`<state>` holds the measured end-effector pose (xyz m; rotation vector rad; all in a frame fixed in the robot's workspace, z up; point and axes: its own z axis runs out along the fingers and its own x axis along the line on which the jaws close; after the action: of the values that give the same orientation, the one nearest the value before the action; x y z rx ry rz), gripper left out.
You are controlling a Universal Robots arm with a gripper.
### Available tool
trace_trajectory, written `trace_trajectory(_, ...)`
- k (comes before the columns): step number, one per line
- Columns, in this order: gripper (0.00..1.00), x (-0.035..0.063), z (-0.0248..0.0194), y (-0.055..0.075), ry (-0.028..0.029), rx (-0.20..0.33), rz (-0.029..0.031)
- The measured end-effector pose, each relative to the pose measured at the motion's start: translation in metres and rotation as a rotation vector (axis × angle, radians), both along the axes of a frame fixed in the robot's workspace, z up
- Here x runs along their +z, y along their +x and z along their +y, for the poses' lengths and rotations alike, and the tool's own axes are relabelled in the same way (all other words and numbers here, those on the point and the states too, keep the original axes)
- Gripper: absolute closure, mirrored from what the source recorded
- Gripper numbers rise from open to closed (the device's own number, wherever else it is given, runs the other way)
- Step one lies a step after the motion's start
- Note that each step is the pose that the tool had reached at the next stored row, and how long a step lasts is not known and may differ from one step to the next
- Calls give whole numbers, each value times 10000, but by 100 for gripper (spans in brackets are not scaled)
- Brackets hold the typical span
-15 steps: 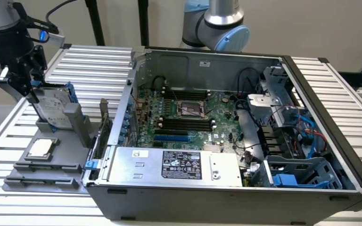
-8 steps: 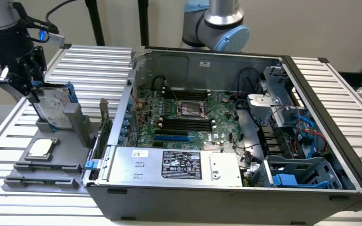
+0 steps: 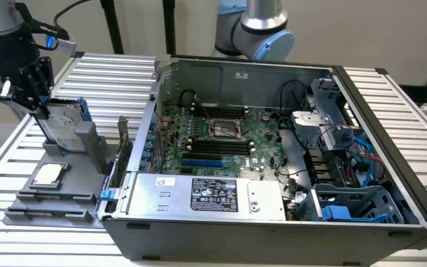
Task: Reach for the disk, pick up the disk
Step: 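Pick up the disk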
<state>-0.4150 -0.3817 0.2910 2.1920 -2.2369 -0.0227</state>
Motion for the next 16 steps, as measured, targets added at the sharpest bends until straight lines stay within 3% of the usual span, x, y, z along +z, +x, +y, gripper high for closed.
trace_trajectory(1,67,0,0,0,1,1,0)
trace_trajectory(8,67,-1,-2,0,3,-1,-7)
trace_trajectory(16,67,0,-43,0,2,-5,-28)
